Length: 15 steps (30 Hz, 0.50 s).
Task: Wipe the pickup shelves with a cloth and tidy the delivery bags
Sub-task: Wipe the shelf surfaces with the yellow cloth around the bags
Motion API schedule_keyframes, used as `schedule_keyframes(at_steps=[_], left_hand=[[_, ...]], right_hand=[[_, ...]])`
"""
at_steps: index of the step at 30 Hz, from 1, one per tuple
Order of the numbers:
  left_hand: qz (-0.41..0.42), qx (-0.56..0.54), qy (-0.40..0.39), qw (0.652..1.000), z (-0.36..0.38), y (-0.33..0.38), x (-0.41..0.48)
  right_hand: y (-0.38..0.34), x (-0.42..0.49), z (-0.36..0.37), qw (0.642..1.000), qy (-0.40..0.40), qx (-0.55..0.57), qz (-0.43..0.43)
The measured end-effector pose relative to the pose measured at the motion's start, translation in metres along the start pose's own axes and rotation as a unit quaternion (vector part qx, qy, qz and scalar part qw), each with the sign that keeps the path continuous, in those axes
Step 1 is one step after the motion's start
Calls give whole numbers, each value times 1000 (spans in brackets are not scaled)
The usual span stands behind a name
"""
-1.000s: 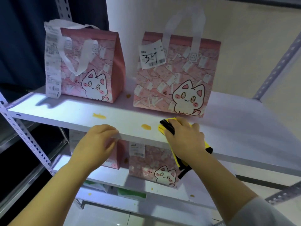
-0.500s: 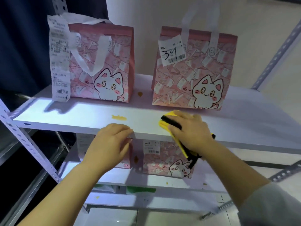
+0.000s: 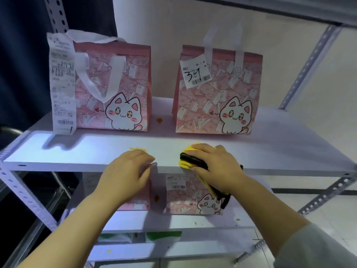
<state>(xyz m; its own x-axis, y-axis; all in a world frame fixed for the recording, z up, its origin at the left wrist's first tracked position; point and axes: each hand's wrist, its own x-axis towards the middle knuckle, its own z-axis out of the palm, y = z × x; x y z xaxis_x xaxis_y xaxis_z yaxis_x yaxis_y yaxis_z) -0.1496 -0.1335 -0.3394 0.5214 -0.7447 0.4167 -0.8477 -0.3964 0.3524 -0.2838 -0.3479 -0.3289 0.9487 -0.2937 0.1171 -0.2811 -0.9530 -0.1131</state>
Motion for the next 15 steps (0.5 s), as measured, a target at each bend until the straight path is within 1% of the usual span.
schedule_keyframes(at_steps=[4, 8, 11, 13, 15], left_hand=[[-4, -27, 33, 999, 1, 12, 30], [-15, -65, 49, 997, 8, 27, 73], [-81, -89, 43, 992, 18, 32, 111], [-134, -110, 25, 985, 25, 35, 134], [-168, -155, 13, 973, 33, 37, 151]], right_hand=[[27, -7, -13, 998, 25, 18, 62], [48, -6, -31, 989, 101, 53, 96], [61, -6, -41, 980, 170, 55, 89], [69, -6, -47, 974, 202, 55, 89], [78, -7, -52, 968, 228, 52, 86]])
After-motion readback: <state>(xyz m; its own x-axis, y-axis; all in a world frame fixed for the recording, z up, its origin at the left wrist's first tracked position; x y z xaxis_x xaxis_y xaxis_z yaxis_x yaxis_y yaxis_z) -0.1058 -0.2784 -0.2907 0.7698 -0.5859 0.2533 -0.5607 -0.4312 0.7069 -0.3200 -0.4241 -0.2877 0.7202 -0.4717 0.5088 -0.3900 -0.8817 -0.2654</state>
